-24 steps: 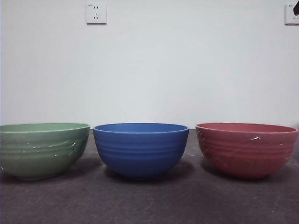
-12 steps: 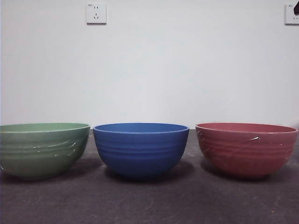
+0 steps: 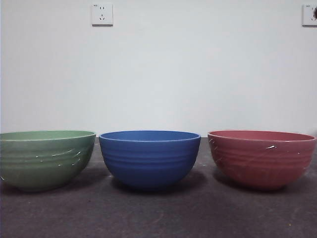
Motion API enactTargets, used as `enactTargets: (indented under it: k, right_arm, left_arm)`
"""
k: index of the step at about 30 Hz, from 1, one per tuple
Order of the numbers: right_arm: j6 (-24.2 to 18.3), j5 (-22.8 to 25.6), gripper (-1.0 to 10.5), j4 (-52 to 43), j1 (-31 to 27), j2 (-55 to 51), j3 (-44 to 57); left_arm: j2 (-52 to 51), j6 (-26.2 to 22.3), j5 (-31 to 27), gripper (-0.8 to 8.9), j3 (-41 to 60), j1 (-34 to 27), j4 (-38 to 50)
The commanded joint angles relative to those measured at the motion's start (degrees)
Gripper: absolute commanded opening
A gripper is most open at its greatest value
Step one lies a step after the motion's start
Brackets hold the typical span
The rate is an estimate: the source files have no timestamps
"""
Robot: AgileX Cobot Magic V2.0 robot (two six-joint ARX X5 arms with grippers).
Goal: Pick up the green bowl on the top,put the green bowl on the left,pick up the red bowl in the middle,put the red bowl on the right
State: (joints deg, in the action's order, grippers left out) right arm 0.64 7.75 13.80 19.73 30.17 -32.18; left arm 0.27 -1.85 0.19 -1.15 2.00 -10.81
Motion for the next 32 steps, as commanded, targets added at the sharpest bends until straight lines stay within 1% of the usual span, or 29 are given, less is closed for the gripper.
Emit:
enactTargets:
  k: [1, 3, 6, 8, 11, 15, 19, 25, 28, 30, 32]
  right_arm:
    - [-3.3, 1.5, 0.0, 2.3, -1.6, -4.9, 1.0]
    - [-3.3, 0.1, 0.0, 2.5, -4.0, -8.6, 3.8]
    - [-3.2, -6.1, 0.0, 2.3, -8.4, -14.9, 11.0]
    - [-3.0, -9.2, 0.0, 1.4, -10.7, -18.7, 15.9]
    - [-3.0, -12.2, 0.0, 0.8, -12.2, -23.6, 22.1]
    - [-2.7, -12.3, 0.0, 0.8, -12.3, -27.8, 27.2]
    - [-2.7, -12.3, 0.0, 0.7, -12.3, -30.1, 29.9]
    - [-3.1, -12.0, 0.0, 0.3, -12.3, -30.1, 30.3]
    - [-2.3, -11.9, 0.0, 0.4, -12.3, -30.1, 30.3]
    - [-0.6, -11.9, 0.0, 0.4, -12.3, -30.1, 30.3]
    - [-0.5, -11.8, 0.0, 0.4, -12.2, -30.0, 30.3]
  left_arm:
    - [-0.1, 0.6, 0.0, -0.03, 1.0, -0.2, 0.2]
    - [-0.1, 0.6, 0.0, -0.03, 1.0, -0.2, 0.2]
    - [-0.1, 0.6, 0.0, -0.03, 1.0, -0.2, 0.2]
    - [-0.1, 0.6, 0.0, -0.03, 1.0, -0.2, 0.2]
    - [-0.1, 0.6, 0.0, -0.03, 1.0, -0.2, 0.2]
    - [-0.1, 0.6, 0.0, -0.03, 1.0, -0.2, 0.2]
    - [-0.1, 0.6, 0.0, -0.03, 1.0, -0.2, 0.2]
    - [-0.1, 0.6, 0.0, -0.03, 1.0, -0.2, 0.2]
    - [-0.1, 0.6, 0.0, -0.03, 1.0, -0.2, 0.2]
    - [-0.1, 0.6, 0.0, -0.03, 1.0, -0.2, 0.2]
    - [-0.1, 0.6, 0.0, -0.03, 1.0, -0.2, 0.2]
